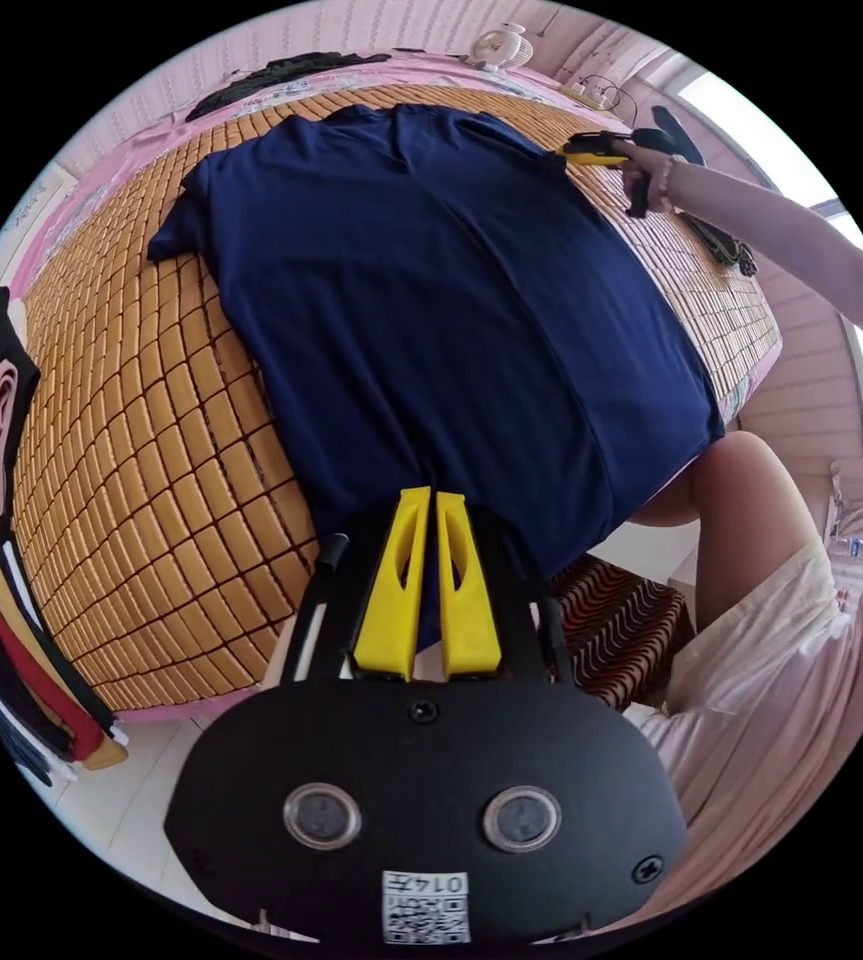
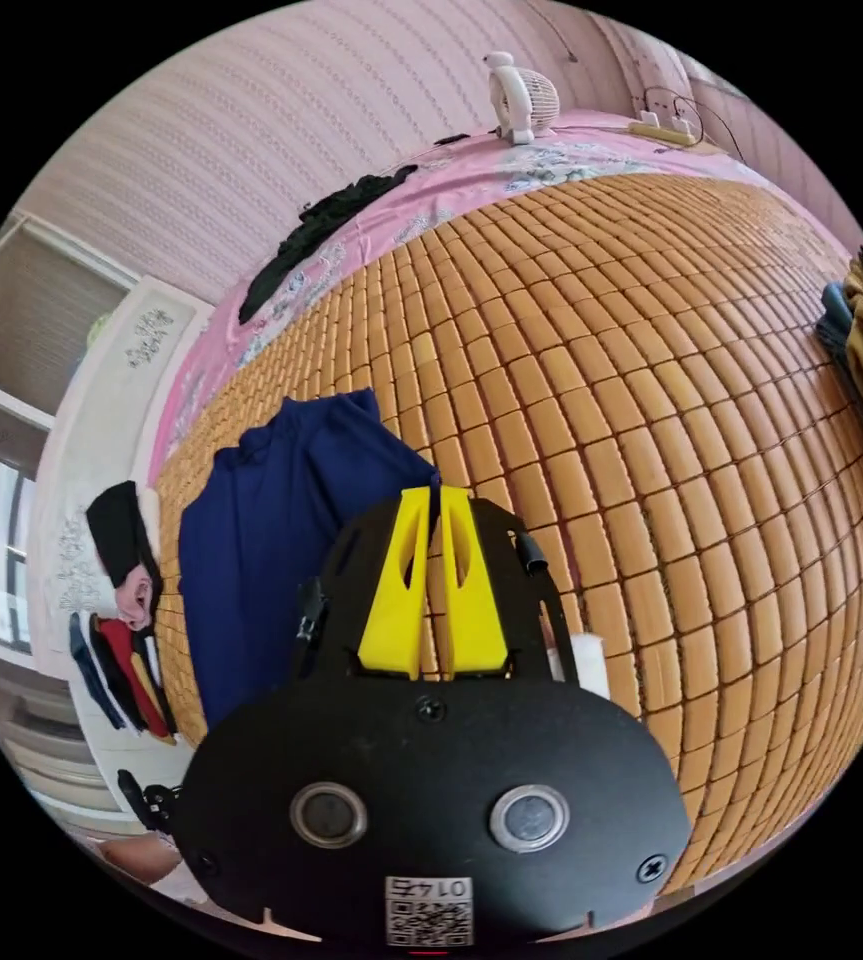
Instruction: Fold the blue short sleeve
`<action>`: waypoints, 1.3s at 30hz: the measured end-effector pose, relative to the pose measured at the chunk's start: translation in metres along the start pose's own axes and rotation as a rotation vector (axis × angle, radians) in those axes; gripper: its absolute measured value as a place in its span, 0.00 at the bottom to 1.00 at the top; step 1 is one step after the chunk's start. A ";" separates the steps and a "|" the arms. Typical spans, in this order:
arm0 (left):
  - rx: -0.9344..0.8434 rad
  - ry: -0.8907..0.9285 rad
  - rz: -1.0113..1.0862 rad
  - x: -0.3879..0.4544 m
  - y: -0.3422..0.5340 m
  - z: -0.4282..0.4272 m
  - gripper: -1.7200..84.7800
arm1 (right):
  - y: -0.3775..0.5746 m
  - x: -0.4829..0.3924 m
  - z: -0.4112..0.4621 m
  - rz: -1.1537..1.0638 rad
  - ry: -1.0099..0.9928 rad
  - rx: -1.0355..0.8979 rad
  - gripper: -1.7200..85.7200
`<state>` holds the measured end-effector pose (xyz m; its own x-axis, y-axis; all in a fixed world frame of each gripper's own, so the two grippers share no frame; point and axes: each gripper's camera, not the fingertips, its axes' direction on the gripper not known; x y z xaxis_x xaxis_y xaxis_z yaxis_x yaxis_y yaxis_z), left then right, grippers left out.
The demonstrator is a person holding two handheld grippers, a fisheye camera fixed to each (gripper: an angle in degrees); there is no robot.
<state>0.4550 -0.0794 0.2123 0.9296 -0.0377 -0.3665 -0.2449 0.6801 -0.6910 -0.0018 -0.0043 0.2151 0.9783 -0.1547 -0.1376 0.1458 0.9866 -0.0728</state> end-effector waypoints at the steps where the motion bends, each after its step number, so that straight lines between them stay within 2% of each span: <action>1: -0.026 0.035 -0.010 0.000 -0.009 -0.003 0.06 | 0.007 0.005 -0.010 0.005 -0.007 0.041 0.04; 4: 0.029 0.103 -0.006 0.005 -0.033 -0.025 0.07 | 0.049 0.028 -0.052 0.034 0.083 0.168 0.03; 10: 0.127 0.163 0.132 0.030 -0.127 -0.046 0.08 | 0.093 0.060 -0.053 0.063 0.174 0.063 0.04; 19: 0.319 0.195 0.410 0.105 -0.345 -0.014 0.07 | 0.100 0.027 -0.029 -0.173 0.125 -0.001 0.04; 25: 0.263 0.217 0.451 0.149 -0.436 0.036 0.07 | 0.104 0.022 0.023 -0.222 0.219 -0.122 0.03; 28: 0.276 0.153 0.485 0.164 -0.455 0.051 0.06 | 0.108 0.023 0.031 -0.230 0.204 -0.101 0.02; 30: 0.225 0.144 0.487 0.166 -0.464 0.067 0.05 | 0.111 0.018 0.040 -0.266 0.224 -0.098 0.02; 31: 0.269 0.174 0.493 0.162 -0.464 0.068 0.03 | 0.112 0.016 0.043 -0.278 0.231 -0.097 0.02; 35: 0.264 0.241 0.465 0.147 -0.463 0.068 0.03 | 0.120 0.005 0.058 -0.358 0.276 -0.095 0.02; 39: 0.417 0.344 0.456 0.101 -0.413 0.032 0.01 | 0.124 -0.005 0.061 -0.346 0.323 -0.090 0.02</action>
<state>0.6585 -0.3406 0.4801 0.6032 0.1351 -0.7861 -0.3993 0.9043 -0.1510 0.0199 0.1224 0.2667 0.7768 -0.4952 -0.3891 0.4275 0.8683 -0.2517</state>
